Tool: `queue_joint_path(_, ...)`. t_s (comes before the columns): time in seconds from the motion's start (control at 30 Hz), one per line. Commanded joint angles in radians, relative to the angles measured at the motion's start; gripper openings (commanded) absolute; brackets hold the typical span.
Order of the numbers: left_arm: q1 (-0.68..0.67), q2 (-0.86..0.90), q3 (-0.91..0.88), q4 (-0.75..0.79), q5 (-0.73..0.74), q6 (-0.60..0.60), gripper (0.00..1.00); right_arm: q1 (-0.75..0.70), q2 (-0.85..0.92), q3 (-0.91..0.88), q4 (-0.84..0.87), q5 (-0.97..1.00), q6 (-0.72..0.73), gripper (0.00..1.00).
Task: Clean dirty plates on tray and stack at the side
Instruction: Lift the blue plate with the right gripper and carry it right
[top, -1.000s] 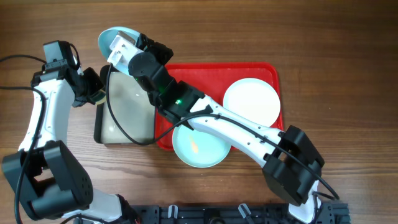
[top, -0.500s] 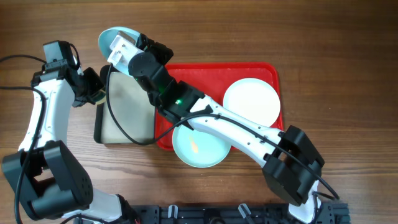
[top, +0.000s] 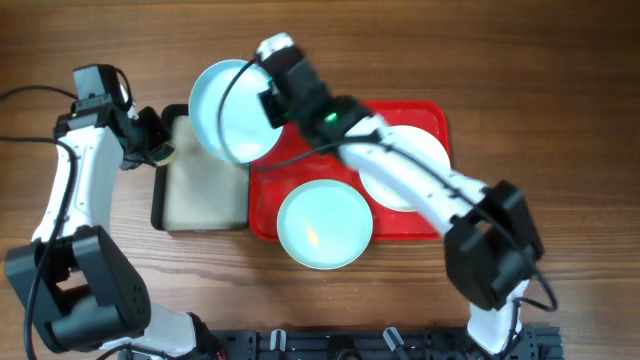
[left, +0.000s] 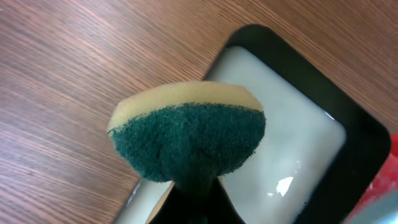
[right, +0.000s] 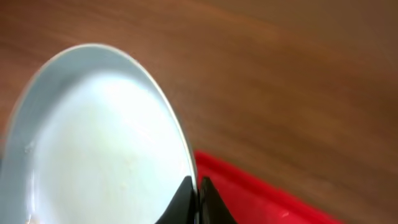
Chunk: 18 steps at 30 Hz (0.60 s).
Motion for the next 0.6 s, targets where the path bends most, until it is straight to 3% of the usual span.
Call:
queue_joint_path(0.0, -0.068, -0.004, 0.005, 0.027, 0.016, 0.024, 0.04, -0.145, -0.137, 0.010, -0.061, -0.305, 0.107, 0.04)
queue_joint_path(0.3, -0.160, -0.004, 0.005, 0.045, 0.016, 0.047, 0.04, -0.578, -0.199, 0.010, -0.358, -0.352, 0.097, 0.04)
queue_joint_path(0.57, -0.160, -0.004, 0.005, 0.045, 0.016, 0.047, 0.04, -0.877, -0.199, 0.010, -0.400, -0.351, 0.097, 0.04)
